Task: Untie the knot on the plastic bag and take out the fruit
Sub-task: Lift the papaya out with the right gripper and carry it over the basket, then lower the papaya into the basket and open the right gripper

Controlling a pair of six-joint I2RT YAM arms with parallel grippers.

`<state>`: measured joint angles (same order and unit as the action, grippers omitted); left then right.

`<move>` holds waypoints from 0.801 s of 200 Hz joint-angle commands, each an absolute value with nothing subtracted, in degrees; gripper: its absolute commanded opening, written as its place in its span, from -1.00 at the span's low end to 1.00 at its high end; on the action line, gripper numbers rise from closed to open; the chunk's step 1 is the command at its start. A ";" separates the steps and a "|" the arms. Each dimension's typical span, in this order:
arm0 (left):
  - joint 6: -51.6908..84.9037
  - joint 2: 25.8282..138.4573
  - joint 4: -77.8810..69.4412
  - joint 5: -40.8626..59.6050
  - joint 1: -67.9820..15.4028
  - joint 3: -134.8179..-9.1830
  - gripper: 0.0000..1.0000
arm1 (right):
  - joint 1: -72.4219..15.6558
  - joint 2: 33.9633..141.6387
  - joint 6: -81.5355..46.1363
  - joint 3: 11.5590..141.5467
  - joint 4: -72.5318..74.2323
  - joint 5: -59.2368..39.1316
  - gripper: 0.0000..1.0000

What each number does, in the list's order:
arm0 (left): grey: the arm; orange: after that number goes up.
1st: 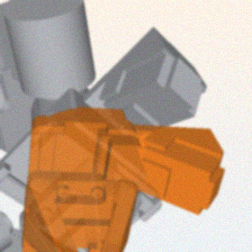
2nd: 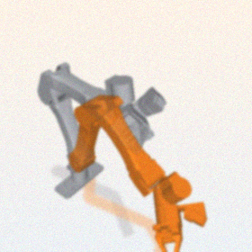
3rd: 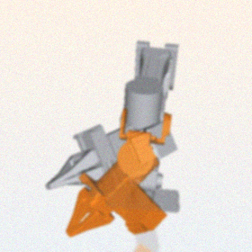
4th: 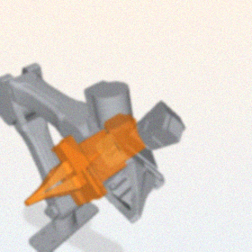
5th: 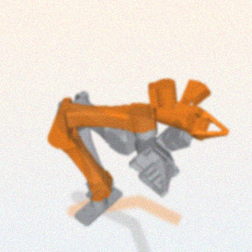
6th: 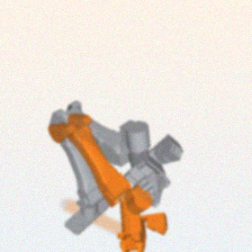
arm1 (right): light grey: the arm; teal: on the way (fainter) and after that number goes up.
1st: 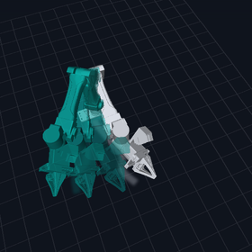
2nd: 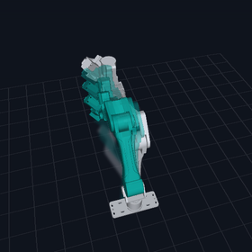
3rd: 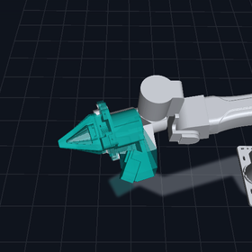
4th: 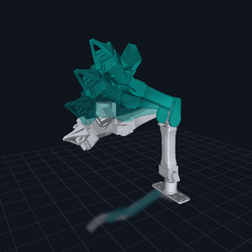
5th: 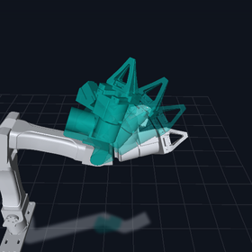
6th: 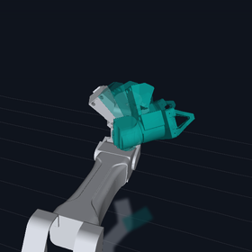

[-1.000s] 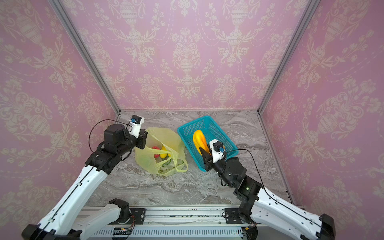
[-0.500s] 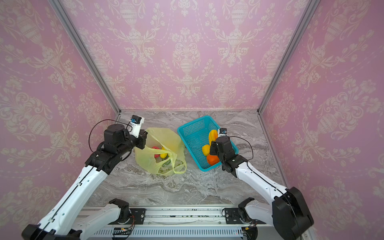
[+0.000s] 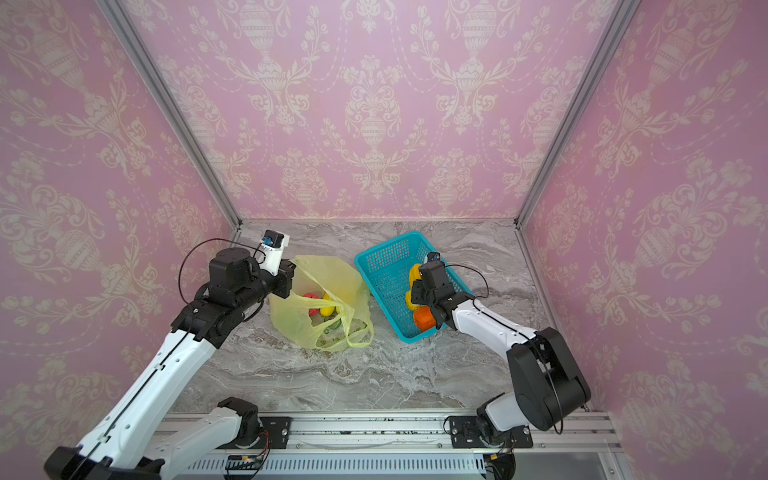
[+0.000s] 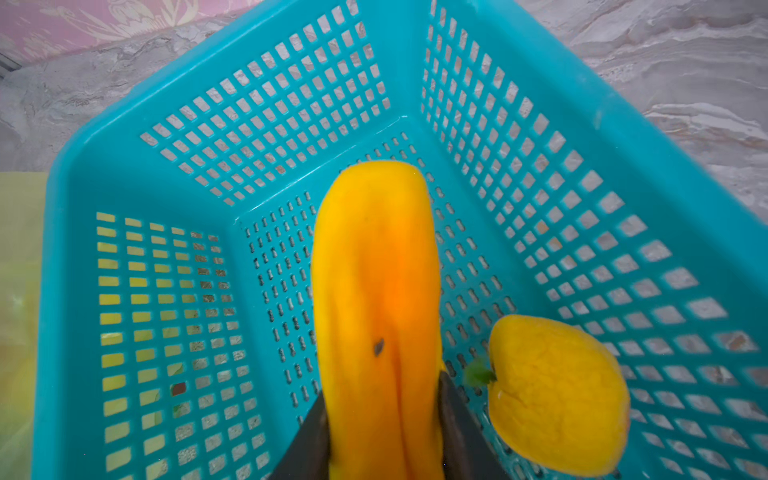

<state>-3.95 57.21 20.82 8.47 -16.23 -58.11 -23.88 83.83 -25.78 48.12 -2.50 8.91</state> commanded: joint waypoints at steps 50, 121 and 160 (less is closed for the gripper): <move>-3.69 57.11 21.10 7.64 -15.69 -58.12 -1.00 | -20.13 86.90 -27.52 48.42 -5.08 10.52 -0.45; -3.70 57.12 21.10 7.51 -15.65 -58.16 -1.00 | -19.95 86.42 -27.16 47.93 -4.46 10.18 0.24; -3.76 57.08 21.17 7.53 -15.72 -58.21 -1.00 | -19.94 82.31 -27.05 45.96 -4.09 11.18 0.30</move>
